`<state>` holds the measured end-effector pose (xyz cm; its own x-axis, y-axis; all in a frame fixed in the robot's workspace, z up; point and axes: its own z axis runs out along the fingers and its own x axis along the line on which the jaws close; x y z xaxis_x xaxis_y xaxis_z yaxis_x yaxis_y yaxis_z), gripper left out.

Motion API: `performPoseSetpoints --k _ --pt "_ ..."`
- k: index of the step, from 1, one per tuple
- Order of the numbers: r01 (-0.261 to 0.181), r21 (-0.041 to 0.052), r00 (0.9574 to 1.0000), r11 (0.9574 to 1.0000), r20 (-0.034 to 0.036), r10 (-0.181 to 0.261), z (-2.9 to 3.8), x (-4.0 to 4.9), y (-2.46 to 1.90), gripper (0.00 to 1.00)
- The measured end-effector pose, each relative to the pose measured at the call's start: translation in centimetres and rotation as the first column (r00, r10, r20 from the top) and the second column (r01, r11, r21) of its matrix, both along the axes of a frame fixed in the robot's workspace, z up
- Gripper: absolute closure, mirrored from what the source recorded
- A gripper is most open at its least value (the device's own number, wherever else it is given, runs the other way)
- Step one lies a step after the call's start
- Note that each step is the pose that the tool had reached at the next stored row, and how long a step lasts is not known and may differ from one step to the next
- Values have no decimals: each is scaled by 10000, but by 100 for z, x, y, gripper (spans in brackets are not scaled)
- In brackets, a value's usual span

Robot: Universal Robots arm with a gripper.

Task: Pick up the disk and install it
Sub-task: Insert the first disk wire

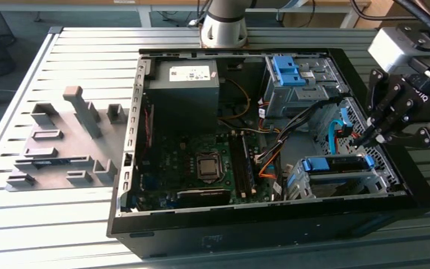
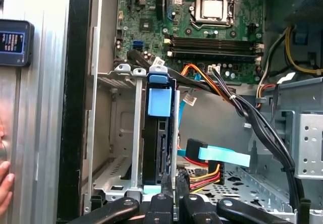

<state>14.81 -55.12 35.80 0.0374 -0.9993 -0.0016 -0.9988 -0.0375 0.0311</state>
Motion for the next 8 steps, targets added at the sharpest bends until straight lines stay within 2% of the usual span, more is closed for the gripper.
performPoseSetpoints --k 4,7,8 --pt "-139 3 9999 9999 0 139 -5 0 20 81" --pt "-158 2 9999 9999 0 158 -4 0 64 81" --pt "-160 3 9999 9999 0 160 -6 0 91 75"
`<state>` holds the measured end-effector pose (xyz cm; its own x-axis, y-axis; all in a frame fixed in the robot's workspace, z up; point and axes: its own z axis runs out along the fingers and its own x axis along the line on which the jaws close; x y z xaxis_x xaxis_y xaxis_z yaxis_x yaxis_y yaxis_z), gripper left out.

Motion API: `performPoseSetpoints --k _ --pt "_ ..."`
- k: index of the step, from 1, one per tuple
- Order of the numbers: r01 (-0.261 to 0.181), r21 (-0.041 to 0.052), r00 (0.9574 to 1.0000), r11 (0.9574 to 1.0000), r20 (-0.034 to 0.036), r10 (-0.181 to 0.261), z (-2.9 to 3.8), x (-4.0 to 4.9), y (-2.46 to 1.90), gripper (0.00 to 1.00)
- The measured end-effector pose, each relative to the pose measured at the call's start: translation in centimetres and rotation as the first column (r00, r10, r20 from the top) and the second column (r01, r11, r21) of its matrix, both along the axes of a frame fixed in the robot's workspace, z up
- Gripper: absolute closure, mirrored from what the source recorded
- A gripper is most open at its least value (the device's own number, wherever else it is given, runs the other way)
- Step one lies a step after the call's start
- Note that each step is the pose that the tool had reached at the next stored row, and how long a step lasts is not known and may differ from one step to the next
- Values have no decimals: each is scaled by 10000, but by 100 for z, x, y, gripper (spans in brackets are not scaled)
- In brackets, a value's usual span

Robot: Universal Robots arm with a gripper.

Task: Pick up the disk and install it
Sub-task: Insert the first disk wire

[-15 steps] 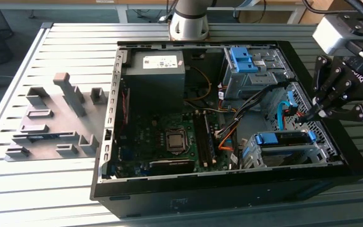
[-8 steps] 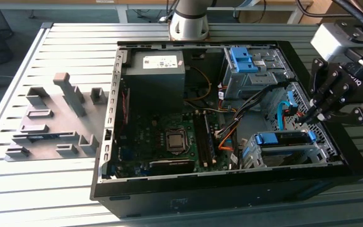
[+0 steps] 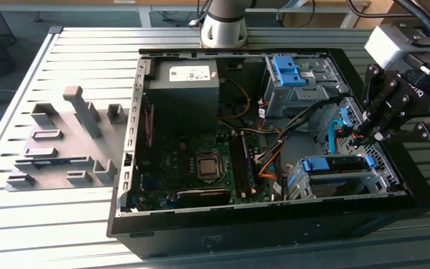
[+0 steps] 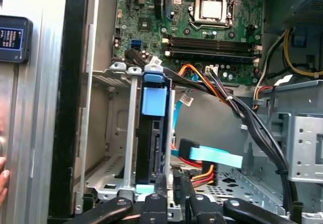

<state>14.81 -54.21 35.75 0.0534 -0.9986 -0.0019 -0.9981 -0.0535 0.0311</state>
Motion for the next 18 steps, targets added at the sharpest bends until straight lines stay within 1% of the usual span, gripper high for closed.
performPoseSetpoints --k 1,3,6,13,18 --pt "-1 0 10000 10000 0 1 -2 0 11 75" --pt "-6 -3 10000 10000 0 6 -11 4 17 75" --pt "-105 -56 9999 9999 0 105 -31 14 17 75" --pt "-118 -57 9999 9999 0 118 -66 14 37 75" --pt "-118 -55 9999 9999 0 118 -91 14 38 75"
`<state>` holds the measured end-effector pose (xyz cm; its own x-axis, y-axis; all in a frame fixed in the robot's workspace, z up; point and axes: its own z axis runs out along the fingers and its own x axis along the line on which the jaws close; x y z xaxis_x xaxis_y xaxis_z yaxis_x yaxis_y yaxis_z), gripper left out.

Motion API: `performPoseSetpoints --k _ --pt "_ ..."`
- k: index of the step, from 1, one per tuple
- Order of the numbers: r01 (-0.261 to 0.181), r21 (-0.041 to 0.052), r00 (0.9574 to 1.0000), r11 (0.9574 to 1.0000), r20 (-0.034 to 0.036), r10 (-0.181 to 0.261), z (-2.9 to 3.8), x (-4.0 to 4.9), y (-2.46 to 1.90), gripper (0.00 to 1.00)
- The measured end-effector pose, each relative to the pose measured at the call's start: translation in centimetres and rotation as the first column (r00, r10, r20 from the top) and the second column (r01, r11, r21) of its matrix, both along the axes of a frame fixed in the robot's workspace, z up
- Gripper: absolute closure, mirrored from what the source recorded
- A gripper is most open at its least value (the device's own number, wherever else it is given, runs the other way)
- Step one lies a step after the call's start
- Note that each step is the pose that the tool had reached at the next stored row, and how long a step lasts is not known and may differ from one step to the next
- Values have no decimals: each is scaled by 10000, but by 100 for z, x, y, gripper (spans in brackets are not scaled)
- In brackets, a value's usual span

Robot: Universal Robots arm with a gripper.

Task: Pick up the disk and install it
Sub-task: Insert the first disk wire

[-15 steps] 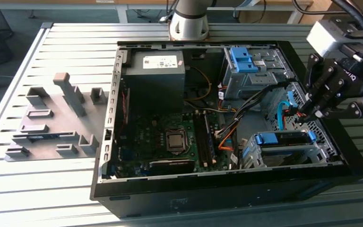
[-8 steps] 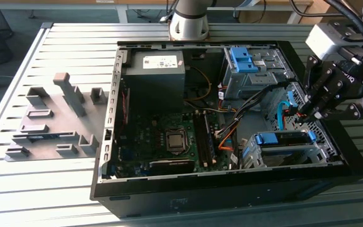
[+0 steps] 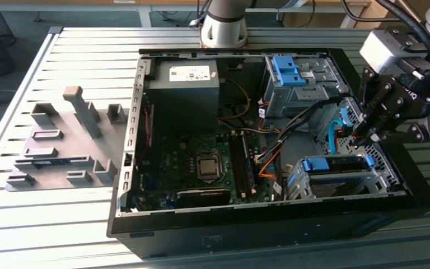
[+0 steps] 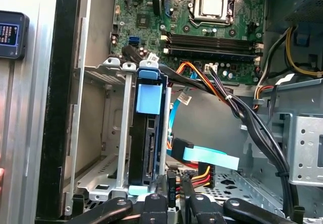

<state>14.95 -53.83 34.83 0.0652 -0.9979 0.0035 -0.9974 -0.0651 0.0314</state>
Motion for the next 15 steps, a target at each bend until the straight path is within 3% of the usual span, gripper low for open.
performPoseSetpoints --k 9,11,15 --pt "-2 8 10000 10000 9 2 -8 -19 1 84" --pt "-1 5 10000 10000 52 1 -6 -64 -1 84" --pt "0 7 9998 10000 201 0 -14 -155 -13 84"
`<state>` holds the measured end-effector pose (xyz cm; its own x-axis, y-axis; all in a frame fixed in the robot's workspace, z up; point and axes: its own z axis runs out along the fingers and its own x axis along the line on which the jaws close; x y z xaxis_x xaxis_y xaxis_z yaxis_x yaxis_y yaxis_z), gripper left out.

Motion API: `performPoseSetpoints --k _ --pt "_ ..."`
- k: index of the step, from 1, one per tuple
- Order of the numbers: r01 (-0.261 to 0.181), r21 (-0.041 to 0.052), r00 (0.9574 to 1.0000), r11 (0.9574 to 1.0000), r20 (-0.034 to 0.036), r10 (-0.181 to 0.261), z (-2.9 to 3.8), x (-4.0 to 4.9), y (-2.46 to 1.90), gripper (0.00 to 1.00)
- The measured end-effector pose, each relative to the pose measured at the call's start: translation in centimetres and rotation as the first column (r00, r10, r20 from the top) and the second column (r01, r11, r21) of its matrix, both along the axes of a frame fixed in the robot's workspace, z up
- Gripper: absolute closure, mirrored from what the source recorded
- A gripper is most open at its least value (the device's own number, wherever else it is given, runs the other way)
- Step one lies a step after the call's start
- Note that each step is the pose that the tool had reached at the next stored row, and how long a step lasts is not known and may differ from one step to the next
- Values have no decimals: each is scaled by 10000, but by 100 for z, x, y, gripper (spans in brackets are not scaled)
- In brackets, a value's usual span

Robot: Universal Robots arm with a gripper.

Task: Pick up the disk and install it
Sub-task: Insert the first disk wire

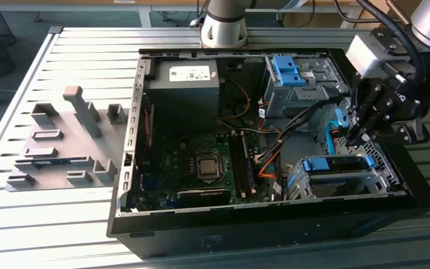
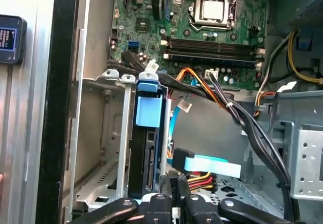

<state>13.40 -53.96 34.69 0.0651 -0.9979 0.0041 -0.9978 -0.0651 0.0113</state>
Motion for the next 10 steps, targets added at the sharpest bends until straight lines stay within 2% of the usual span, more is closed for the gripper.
performPoseSetpoints --k 1,4,10 --pt "72 -3 10000 10000 53 -72 -13 -3 -1 84" --pt "456 -4 9989 9990 57 -456 -35 -4 -11 84" --pt "517 -3 9986 9987 56 -517 -40 -4 -127 84"
